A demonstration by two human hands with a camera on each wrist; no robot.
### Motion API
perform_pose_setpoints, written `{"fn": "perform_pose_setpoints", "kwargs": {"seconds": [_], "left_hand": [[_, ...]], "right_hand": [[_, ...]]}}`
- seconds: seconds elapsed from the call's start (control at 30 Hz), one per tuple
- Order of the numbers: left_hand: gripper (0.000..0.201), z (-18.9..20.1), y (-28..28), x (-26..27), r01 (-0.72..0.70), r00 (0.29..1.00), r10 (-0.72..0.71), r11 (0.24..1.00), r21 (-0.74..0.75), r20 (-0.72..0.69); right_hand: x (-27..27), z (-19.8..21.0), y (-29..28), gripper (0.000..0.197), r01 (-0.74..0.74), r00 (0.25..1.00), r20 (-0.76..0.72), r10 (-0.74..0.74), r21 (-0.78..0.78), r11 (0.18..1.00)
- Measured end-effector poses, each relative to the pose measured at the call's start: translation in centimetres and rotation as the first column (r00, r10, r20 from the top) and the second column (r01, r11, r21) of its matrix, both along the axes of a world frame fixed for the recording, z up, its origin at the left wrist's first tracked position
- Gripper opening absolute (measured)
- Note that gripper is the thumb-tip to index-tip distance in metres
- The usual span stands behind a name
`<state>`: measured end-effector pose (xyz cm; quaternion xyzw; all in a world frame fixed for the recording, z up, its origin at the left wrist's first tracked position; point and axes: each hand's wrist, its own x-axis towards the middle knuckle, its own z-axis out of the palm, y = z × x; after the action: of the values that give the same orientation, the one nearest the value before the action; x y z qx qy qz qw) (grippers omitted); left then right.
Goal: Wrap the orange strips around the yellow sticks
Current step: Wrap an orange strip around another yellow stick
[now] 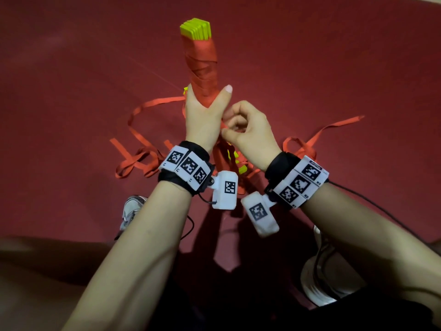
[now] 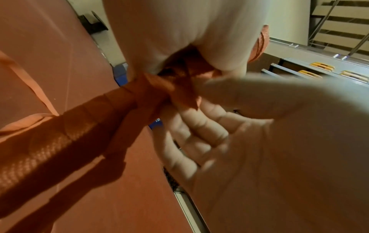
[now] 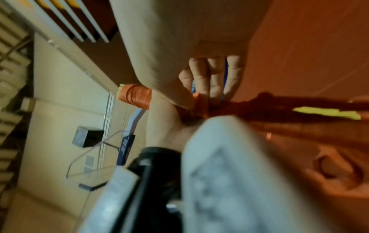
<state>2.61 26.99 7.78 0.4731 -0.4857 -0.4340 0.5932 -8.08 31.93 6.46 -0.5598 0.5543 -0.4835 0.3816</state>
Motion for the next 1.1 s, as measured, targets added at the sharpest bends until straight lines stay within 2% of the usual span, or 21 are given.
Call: {"fn": "perform_pose_setpoints", "kwargs": {"seconds": [0.1, 0.13, 0.2, 0.23, 0.27, 0.33, 0.4, 0.47, 0.5, 0.57, 0.63, 0.67, 0.77, 0.87, 0.97, 1.03, 1.1], "left_hand": [[0.026, 0.0, 0.2, -0.3, 0.008, 1.0, -0.008, 1.0, -0.015, 0.015], [0.025, 0.0, 0.2, -0.3, 0.01, 1.0, -0.01, 1.0, -0.008, 0.026], [0.029, 0.1, 0.3, -0.2, 0.017, 0.999, -0.017, 1.0, 0.022, 0.029], [0.031, 0.2, 0.2, -0.1, 0.016, 0.999, -0.017, 0.999, 0.033, 0.027], [0.032, 0.2, 0.1, 0.0, 0.012, 1.0, -0.013, 0.999, 0.033, 0.028], [0.031, 0.2, 0.0, 0.2, -0.001, 0.999, 0.0, 1.0, 0.018, 0.033], [0.03, 0.0, -0.2, 0.2, -0.008, 0.999, 0.008, 1.0, 0.007, 0.035], [0.027, -0.1, -0.4, 0.2, -0.001, 0.999, 0.001, 1.0, -0.004, 0.037], [0.026, -0.2, -0.4, 0.1, 0.009, 0.999, -0.009, 1.0, -0.009, 0.035], [0.023, -0.2, -0.3, 0.0, 0.025, 0.999, -0.025, 1.0, -0.014, 0.037], [0.023, -0.1, -0.2, 0.0, 0.042, 0.998, -0.041, 0.999, -0.025, 0.037], [0.023, -0.1, -0.1, 0.0, 0.048, 0.998, -0.047, 0.998, -0.029, 0.036], [0.024, -0.2, -0.2, 0.2, 0.041, 0.999, -0.04, 0.999, -0.021, 0.026], [0.024, -0.2, -0.5, 0.5, 0.046, 0.999, -0.046, 0.999, -0.003, 0.018], [0.026, -0.1, -0.5, 0.7, 0.127, 0.992, -0.128, 0.991, 0.036, 0.002], [0.029, -0.1, -0.4, 0.8, 0.192, 0.981, -0.189, 0.979, 0.068, -0.044], [0.032, 0.0, -0.3, 0.9, 0.24, 0.97, -0.236, 0.967, 0.08, -0.06]], "right_hand": [[0.5, 0.7, -0.2, 0.026, -0.017, 0.971, 0.239, -0.01, 0.113, 0.993], [0.5, 1.1, -0.2, 0.025, -0.035, 0.93, 0.366, -0.03, 0.17, 0.985], [0.2, 2.0, -0.3, 0.023, -0.123, 0.79, 0.607, -0.086, 0.295, 0.948], [-0.2, 2.4, -0.4, 0.022, -0.173, 0.745, 0.659, -0.105, 0.343, 0.923], [-0.8, 2.6, -0.5, 0.022, -0.215, 0.737, 0.668, -0.101, 0.374, 0.902], [-1.9, 2.8, -0.8, 0.025, -0.268, 0.773, 0.634, -0.032, 0.372, 0.889], [-2.6, 2.9, -1.0, 0.023, -0.238, 0.864, 0.501, 0.047, 0.324, 0.916], [-3.0, 3.1, -1.0, 0.021, -0.187, 0.964, 0.226, 0.141, 0.198, 0.962], [-3.1, 3.1, -1.0, 0.022, -0.183, 0.982, 0.061, 0.177, 0.113, 0.977], [-3.1, 3.3, -1.1, 0.025, -0.186, 0.956, -0.229, 0.181, 0.001, 0.983], [-3.2, 3.3, -0.9, 0.022, -0.164, 0.906, -0.404, 0.124, -0.065, 0.984], [-3.1, 3.4, -0.8, 0.019, -0.156, 0.889, -0.447, 0.095, -0.1, 0.983], [-3.2, 3.6, -0.9, 0.013, -0.168, 0.853, -0.515, 0.087, -0.114, 0.979], [-3.8, 3.8, -1.3, 0.017, -0.223, 0.826, -0.528, 0.197, 0.014, 0.975], [-4.2, 4.0, -1.4, 0.009, -0.28, 0.88, -0.372, 0.295, 0.094, 0.955], [-4.3, 4.0, -1.4, 0.022, -0.259, 0.943, -0.183, 0.277, 0.116, 0.959], [-4.4, 3.9, -1.4, 0.027, -0.201, 0.969, -0.129, 0.212, 0.096, 0.975]]}}
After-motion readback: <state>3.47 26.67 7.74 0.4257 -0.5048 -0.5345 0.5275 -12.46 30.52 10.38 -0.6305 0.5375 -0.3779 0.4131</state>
